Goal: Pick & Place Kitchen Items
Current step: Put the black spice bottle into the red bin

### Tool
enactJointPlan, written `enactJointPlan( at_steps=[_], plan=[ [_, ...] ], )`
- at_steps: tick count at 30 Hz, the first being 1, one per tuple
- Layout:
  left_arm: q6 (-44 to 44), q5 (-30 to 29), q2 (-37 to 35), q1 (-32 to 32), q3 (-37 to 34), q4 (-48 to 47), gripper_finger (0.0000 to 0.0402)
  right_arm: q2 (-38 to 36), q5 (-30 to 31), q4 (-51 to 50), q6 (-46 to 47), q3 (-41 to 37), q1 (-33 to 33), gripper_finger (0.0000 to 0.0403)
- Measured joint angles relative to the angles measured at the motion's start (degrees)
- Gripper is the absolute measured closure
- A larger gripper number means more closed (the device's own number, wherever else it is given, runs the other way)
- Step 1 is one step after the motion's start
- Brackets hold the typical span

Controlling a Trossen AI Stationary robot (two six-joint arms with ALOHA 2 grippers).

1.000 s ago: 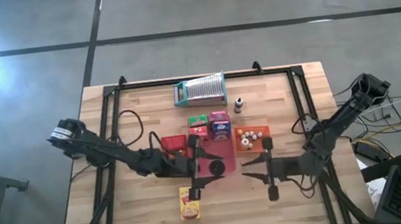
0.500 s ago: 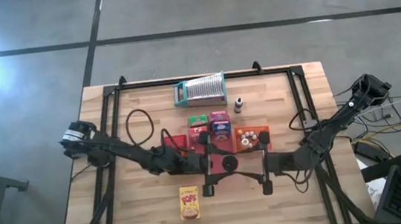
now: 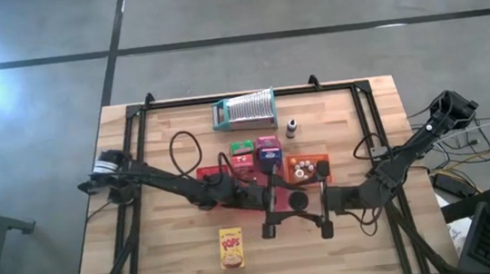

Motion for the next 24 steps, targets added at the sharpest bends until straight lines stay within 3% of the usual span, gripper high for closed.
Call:
enactJointPlan(
  at_steps=[5, 15, 18, 24],
  plan=[
    [0.2, 0.7, 0.2, 0.0, 0.6, 0.2, 0.0172, 0.0, 0.0, -0.2, 0.3, 0.0, 0.0, 0.0112],
    [-0.4, 0.6, 0.1, 0.0, 0.5, -0.6, 0.0172, 0.0, 0.0, -0.4, -0.1, -0.1, 0.0, 0.0226],
    [-1.9, 0.4, -0.2, 0.1, 0.6, -2.5, 0.017, 0.0, 0.1, -1.5, 0.8, -0.1, 0.0, 0.0232],
    [-3.8, -1.7, -4.6, 0.0, 2.1, -19.0, 0.0132, 0.0, 0.3, -7.3, 4.8, -0.1, 0.0, 0.0218]
  ],
)
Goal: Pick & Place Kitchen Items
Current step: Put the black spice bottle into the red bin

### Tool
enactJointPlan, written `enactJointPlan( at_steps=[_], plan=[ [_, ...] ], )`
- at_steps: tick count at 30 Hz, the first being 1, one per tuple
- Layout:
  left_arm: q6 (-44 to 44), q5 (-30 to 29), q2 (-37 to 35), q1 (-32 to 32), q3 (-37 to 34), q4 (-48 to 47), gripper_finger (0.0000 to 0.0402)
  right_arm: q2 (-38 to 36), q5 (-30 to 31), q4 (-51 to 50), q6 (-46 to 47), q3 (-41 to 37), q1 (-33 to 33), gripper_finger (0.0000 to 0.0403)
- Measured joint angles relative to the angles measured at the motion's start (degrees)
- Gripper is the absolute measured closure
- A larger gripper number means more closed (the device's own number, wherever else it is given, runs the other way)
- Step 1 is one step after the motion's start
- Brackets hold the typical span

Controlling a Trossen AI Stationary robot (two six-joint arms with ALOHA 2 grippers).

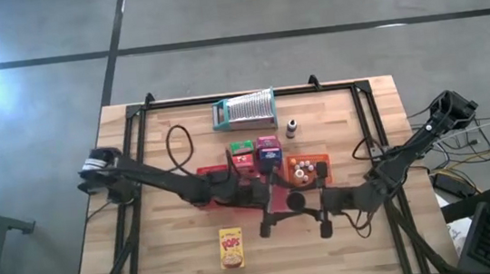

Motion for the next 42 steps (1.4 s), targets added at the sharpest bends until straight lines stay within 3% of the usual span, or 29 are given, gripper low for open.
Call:
enactJointPlan(
  at_steps=[7, 11, 14, 17, 29, 42],
  plan=[
    [-8.1, -4.9, -6.4, 0.0, 5.0, -29.8, 0.009, 0.0, -2.3, -9.0, 8.3, 0.1, -0.2, 0.0225],
    [-10.0, -5.2, -7.3, 0.0, 8.8, -45.3, 0.0088, 0.0, -11.4, -14.4, 15.8, 0.6, -1.3, 0.0226],
    [-10.0, -6.1, -7.0, -0.2, 10.5, -51.6, 0.0088, 0.1, -19.4, -18.2, 20.4, 0.8, -2.3, 0.0226],
    [-10.2, -6.0, -6.9, -0.4, 10.4, -53.9, 0.0088, 0.1, -24.1, -20.4, 24.0, 0.8, -2.9, 0.0226],
    [-14.3, -1.7, -4.4, -0.4, 8.8, -56.2, 0.0087, 0.2, -25.4, -28.2, 32.1, 0.3, -2.9, 0.0227],
    [-12.0, 1.2, 1.5, 0.7, 16.2, -57.2, 0.0087, 0.2, -26.9, -30.8, 32.2, 0.3, -4.2, 0.0227]
  ],
)
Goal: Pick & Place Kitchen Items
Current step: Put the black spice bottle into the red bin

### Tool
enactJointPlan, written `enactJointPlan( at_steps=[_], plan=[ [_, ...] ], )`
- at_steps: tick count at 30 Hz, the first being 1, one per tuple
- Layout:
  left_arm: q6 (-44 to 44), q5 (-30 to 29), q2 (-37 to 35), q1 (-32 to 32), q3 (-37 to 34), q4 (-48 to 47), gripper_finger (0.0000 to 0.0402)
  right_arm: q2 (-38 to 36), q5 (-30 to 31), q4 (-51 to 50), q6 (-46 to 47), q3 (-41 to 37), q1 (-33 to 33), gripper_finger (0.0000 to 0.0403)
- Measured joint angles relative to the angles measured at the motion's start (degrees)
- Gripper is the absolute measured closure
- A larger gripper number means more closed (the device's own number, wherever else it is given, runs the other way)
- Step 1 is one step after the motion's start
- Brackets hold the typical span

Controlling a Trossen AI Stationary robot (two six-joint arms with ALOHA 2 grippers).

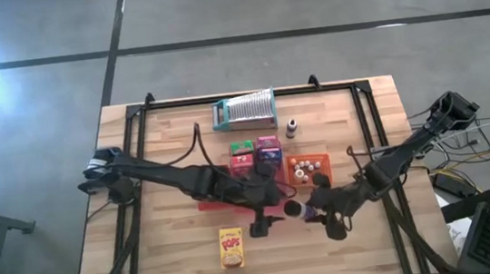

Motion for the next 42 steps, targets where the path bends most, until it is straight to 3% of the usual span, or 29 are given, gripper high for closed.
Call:
enactJointPlan(
  at_steps=[12, 42],
  plan=[
    [1.2, 0.2, 4.5, 1.3, 4.9, -2.3, 0.0087, 0.0, 0.0, -0.3, -1.1, 0.0, 0.0, 0.0227],
    [1.2, 2.9, 5.9, 3.1, 4.7, -0.3, 0.0087, -0.1, -0.5, -0.7, -5.8, 1.9, -3.0, 0.0225]
  ],
)
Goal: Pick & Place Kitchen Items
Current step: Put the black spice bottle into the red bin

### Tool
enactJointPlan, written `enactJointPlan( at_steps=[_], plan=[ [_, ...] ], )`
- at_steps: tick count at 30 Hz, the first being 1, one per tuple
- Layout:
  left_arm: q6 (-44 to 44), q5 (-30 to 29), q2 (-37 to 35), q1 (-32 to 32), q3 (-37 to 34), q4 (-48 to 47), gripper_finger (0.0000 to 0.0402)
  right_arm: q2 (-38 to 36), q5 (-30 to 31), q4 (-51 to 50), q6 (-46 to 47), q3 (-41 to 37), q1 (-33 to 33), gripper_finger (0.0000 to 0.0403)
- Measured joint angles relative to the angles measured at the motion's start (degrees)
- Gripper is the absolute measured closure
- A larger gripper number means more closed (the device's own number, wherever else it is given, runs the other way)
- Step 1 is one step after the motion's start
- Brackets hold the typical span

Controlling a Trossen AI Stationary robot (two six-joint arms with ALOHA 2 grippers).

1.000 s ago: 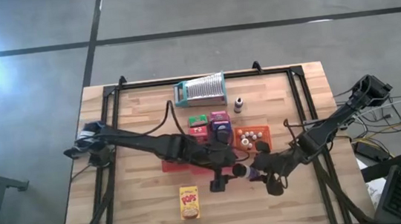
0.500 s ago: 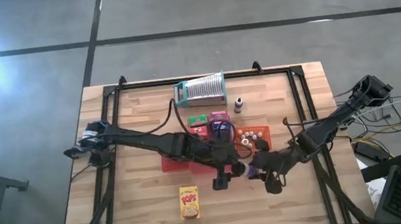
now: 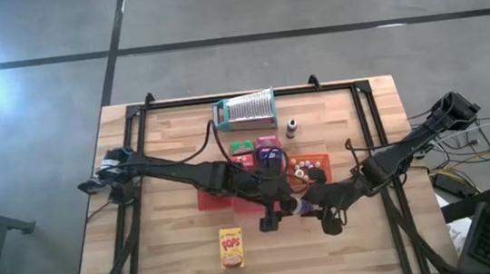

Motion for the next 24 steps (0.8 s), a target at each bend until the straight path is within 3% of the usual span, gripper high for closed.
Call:
enactJointPlan(
  at_steps=[6, 15, 24],
  plan=[
    [1.3, 0.2, 0.0, 0.0, 0.0, -0.1, 0.0103, 0.0, 0.0, 0.0, -0.1, 0.0, 0.0, 0.0225],
    [2.7, 1.5, 0.0, 0.0, -0.1, -0.1, 0.0179, 0.0, 0.0, 0.0, -0.1, 0.0, 0.0, 0.0222],
    [4.1, 2.0, 0.0, 0.0, 0.0, -1.6, 0.0172, 0.0, -1.0, 0.2, -1.0, 0.0, 0.1, 0.0142]
  ],
)
